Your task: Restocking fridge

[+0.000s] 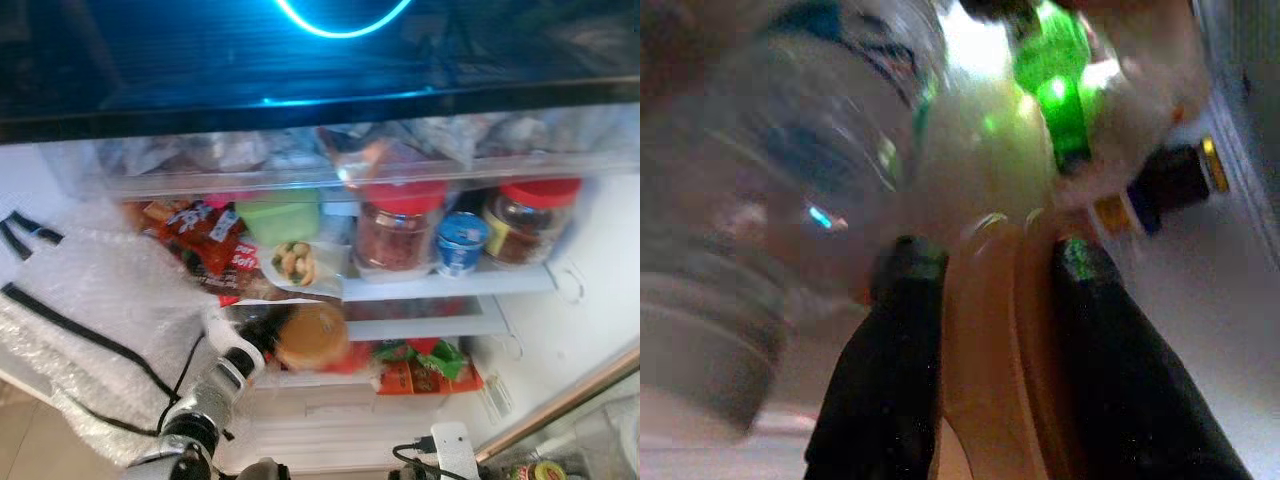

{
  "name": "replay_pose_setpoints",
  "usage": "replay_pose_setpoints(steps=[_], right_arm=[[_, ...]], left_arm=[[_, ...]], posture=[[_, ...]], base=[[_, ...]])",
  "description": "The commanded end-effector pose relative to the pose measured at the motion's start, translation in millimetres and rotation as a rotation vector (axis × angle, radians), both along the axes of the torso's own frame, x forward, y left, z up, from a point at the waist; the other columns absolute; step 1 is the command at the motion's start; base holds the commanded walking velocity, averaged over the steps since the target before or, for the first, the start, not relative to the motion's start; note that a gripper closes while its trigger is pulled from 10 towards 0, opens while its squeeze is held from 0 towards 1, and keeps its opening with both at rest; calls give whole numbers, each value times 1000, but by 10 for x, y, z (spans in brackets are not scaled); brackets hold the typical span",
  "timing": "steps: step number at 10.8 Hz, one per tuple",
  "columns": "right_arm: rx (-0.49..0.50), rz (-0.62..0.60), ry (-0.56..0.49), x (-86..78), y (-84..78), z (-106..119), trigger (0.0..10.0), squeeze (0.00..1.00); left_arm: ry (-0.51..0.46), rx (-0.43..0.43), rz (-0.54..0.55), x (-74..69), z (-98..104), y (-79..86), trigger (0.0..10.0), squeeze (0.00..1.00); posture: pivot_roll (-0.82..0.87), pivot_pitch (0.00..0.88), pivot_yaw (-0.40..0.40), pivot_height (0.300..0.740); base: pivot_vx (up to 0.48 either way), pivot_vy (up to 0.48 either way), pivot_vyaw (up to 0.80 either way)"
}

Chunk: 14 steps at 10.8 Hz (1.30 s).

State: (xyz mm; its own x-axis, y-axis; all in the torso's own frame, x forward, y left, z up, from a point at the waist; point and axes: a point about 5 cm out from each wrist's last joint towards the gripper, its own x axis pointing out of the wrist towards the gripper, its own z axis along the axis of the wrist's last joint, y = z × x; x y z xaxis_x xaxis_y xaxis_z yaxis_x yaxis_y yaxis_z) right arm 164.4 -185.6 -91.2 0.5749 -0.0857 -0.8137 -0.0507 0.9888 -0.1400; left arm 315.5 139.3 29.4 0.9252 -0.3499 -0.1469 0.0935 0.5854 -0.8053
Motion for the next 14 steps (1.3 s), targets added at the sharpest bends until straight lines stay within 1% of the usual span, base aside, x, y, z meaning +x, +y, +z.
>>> replay_pose_setpoints(steps=[1,2,3,4,5,6,7,8,9,11,12,13,14], right_arm=[[15,-20,92,-233,21,-103,10000,0],[15,-18,93,-237,19,-104,10000,0],[14,-16,93,-238,14,-104,10000,0],[14,-15,93,-237,12,-103,10000,0],[13,-14,91,-231,14,-101,10000,0],[14,-14,89,-225,16,-99,10000,0],[14,-13,89,-223,16,-98,10000,0],[13,-13,89,-219,11,-97,10000,0],[13,-14,88,-223,3,-97,10000,0],[11,-13,90,-227,-14,-97,10000,0],[11,-13,90,-226,-20,-95,10000,0],[10,-12,90,-222,-24,-94,10000,0],[10,-12,90,-218,-26,-92,10000,0]], left_arm=[[8,-37,26,12,7,-3,10000,0],[15,-127,79,8,2,13,10000,0],[21,-173,105,10,2,23,10000,0],[23,-182,113,16,5,23,10000,0],[25,-177,129,43,24,35,10000,0],[20,-126,147,76,49,52,10000,0],[17,-110,152,86,57,64,10000,0],[23,-72,184,104,64,111,10000,0],[31,-13,225,117,67,160,10000,0],[36,7,258,130,77,205,10000,0],[37,9,265,130,76,212,10000,831],[41,18,274,130,72,219,10000,1000],[41,15,281,130,72,219,10000,1000]], posture=[[1,60,66,670],[1,61,65,670],[1,60,64,670],[1,60,64,670],[-3,61,64,670],[-5,60,63,670],[-7,60,63,670],[-9,59,63,670],[-11,59,61,670],[-12,59,60,670],[-12,59,60,670],[-12,57,59,670],[-12,57,59,670]], base=[[0,0,0],[0,0,0],[0,0,0],[0,0,0],[0,0,0],[0,0,0],[0,0,0],[0,0,0],[0,0,0],[0,0,0],[0,0,0],[0,0,0],[0,0,0]])
